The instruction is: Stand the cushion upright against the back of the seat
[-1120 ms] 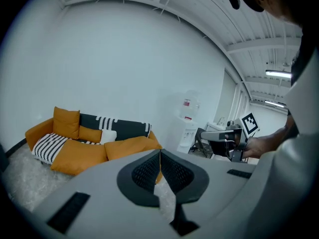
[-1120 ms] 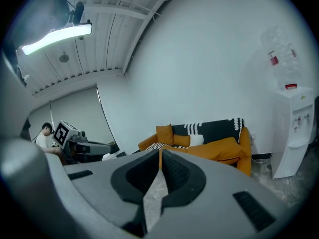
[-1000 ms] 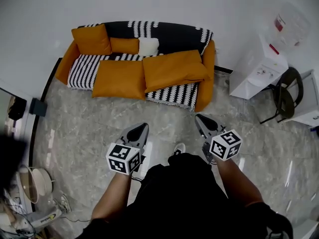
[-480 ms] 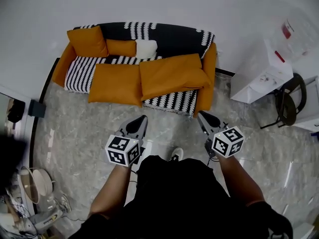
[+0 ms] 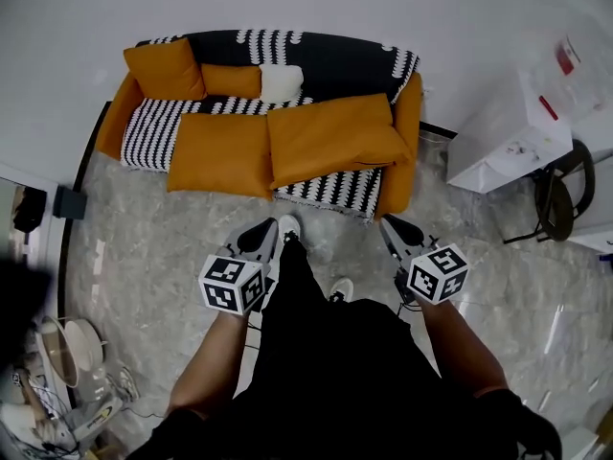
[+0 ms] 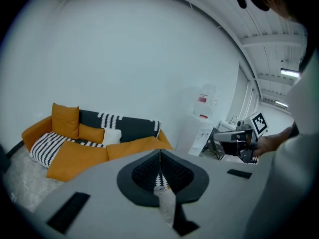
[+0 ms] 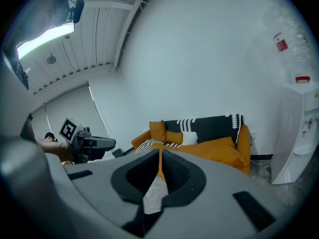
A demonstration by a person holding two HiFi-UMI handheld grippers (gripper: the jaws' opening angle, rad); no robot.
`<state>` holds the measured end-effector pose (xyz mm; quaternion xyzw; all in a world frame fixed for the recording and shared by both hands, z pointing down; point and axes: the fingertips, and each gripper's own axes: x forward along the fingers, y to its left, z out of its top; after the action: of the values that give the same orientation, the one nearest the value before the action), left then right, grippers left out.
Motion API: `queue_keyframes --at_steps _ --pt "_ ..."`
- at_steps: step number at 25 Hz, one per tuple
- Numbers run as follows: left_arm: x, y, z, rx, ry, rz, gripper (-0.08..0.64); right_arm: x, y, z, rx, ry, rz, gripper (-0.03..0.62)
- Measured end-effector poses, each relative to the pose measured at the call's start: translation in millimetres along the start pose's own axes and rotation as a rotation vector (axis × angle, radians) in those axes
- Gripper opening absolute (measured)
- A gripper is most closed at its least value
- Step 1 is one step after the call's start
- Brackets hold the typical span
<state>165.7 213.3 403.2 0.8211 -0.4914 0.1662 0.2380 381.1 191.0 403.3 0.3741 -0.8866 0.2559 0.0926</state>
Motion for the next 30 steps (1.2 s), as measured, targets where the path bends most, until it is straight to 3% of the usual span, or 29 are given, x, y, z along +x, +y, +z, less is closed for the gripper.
queue_keyframes --at_steps 10,18,24,30 --pt "49.2 34.0 7.7 0.040 0.048 -0.049 0.017 31.1 -43.6 -5.6 -0.040 0.046 -0.126 0.040" --pt "92.9 89.6 9.4 0.047 0.113 -0.099 0.017 84.1 -88.3 -21.7 -0.034 0.182 -0.238 0.040" --pt "149.3 138.0 -37.6 0.145 0.221 -0.168 0.017 131.0 -117.0 -42.5 -0.112 0.304 -0.295 0.040" --pt "193.6 196.6 -87.2 0.118 0.352 -0.147 0.017 184.3 -144.4 -56.2 -0.060 0.342 -0.329 0.040"
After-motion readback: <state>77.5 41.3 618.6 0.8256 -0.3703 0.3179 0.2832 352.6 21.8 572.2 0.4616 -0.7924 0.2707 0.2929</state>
